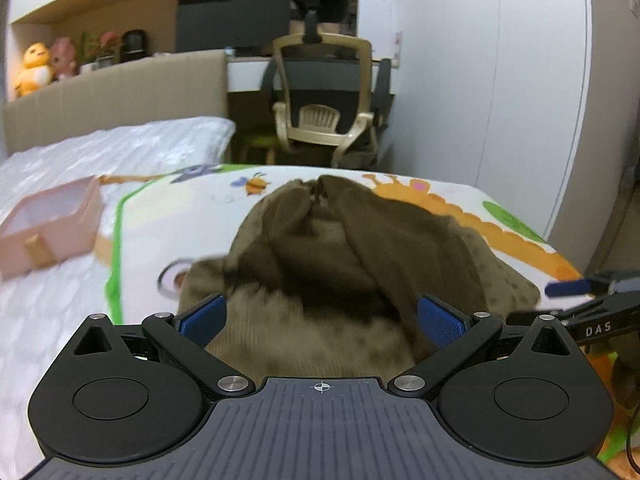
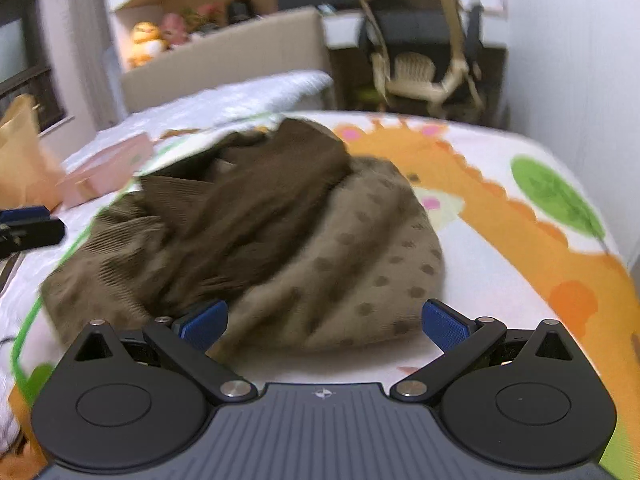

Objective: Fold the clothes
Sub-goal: 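Lower both grippers onto the brown garment and grasp its edges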

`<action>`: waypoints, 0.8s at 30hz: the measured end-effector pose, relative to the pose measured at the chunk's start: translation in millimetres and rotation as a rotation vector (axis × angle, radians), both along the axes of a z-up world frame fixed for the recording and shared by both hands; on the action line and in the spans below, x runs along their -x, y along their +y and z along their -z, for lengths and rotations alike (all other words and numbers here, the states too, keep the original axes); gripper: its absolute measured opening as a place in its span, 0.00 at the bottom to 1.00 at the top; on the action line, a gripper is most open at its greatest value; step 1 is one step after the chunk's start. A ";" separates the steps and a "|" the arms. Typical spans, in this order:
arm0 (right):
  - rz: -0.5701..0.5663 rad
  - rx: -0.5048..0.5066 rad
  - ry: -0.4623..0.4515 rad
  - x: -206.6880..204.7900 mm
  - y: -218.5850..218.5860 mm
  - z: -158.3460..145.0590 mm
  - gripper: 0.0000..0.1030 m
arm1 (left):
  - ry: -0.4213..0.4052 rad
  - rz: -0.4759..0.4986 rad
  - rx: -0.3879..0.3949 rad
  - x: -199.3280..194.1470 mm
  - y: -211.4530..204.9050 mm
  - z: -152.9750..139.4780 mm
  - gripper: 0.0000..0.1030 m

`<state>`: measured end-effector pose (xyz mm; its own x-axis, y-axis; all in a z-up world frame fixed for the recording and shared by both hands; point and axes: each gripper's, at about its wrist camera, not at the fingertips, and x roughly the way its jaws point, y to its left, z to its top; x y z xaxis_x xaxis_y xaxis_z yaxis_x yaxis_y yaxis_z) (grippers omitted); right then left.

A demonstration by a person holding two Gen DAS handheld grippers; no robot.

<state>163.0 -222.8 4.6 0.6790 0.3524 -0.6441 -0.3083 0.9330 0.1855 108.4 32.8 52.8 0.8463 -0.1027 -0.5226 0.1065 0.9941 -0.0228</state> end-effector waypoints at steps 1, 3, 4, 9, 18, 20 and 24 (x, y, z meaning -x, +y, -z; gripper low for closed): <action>0.010 0.000 0.017 -5.2 -2.8 4.0 1.00 | 0.005 0.007 -0.008 -11.7 1.6 0.9 1.00; 0.023 -0.014 0.061 -12.9 -9.9 11.9 1.00 | 0.015 0.019 -0.028 -36.0 4.4 4.2 1.00; 0.030 -0.034 0.072 -14.0 -13.0 14.1 1.00 | 0.021 0.024 -0.038 -48.6 5.6 6.5 1.00; 0.086 -0.141 0.112 -16.5 -23.6 17.2 1.00 | 0.082 0.074 0.023 -95.4 12.8 15.8 1.00; -0.005 -0.072 -0.020 -43.1 -16.8 -25.9 1.00 | 0.100 0.023 0.151 -127.1 65.8 29.8 1.00; -0.025 -0.055 -0.080 -64.7 -9.9 -31.6 1.00 | 0.130 0.011 0.184 -131.4 78.4 38.4 1.00; -0.050 -0.003 -0.091 -126.2 14.0 -20.7 0.84 | 0.184 0.020 0.203 -139.2 81.3 57.0 1.00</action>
<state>289.2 -208.8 25.3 0.7161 0.3894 -0.5793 -0.3701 0.9155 0.1579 247.6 114.1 -4.1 0.7359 -0.2362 -0.6346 0.1013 0.9650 -0.2417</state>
